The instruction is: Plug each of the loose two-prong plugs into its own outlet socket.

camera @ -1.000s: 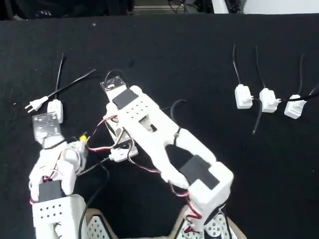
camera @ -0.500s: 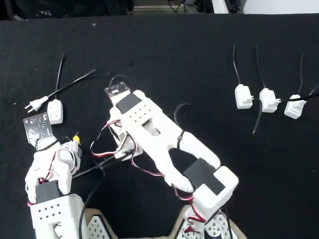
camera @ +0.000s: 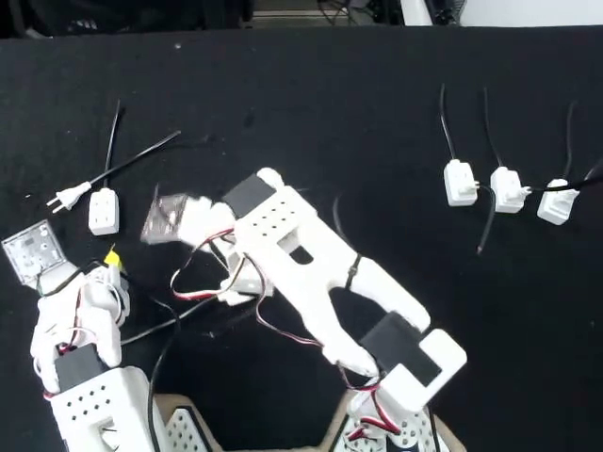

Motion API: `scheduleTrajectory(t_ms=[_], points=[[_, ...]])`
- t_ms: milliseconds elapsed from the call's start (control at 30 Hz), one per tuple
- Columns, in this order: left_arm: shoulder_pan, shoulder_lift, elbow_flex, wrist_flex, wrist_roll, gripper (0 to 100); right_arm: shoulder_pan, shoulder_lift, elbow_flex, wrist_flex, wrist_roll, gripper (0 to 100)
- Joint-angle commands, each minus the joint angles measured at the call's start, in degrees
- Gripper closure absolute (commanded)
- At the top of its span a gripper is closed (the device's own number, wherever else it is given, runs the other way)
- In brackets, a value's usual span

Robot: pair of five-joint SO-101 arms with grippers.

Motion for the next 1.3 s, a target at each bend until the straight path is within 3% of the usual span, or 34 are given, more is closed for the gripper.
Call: scheduleTrajectory(t_ms=[0, 100, 333, 633, 900, 1000, 1100, 1267], points=[[-0.7, -0.4, -3.8, -1.0, 1.1, 78, -0.8, 2.0, 1.0, 0.3, 12.1, 66.9], [-0.7, -0.4, -3.8, -1.0, 1.1, 78, -0.8, 5.1, 1.3, 0.2, 15.7, 66.9], [-0.7, -0.4, -3.9, -1.0, 1.0, 78, -0.9, 11.9, 1.4, -5.2, 15.6, 67.3], [-0.4, -0.4, -3.8, -1.0, 0.9, 78, -1.7, 11.4, -0.1, -10.2, 4.1, 67.3], [-0.4, -0.4, -3.7, -1.0, 0.8, 78, -5.0, 11.6, 3.2, -14.7, 3.4, 67.8], [-0.4, -0.4, -3.7, -1.0, 0.8, 78, -4.2, 11.5, 4.7, -16.2, 3.3, 77.9], [-0.3, -0.4, -3.7, -1.0, 0.8, 78, -2.1, 10.9, 4.8, -18.8, 3.1, 97.1], [-0.3, -0.4, -3.6, -1.0, 0.8, 78, 4.7, 7.3, 3.5, -18.9, -3.2, 98.8]])
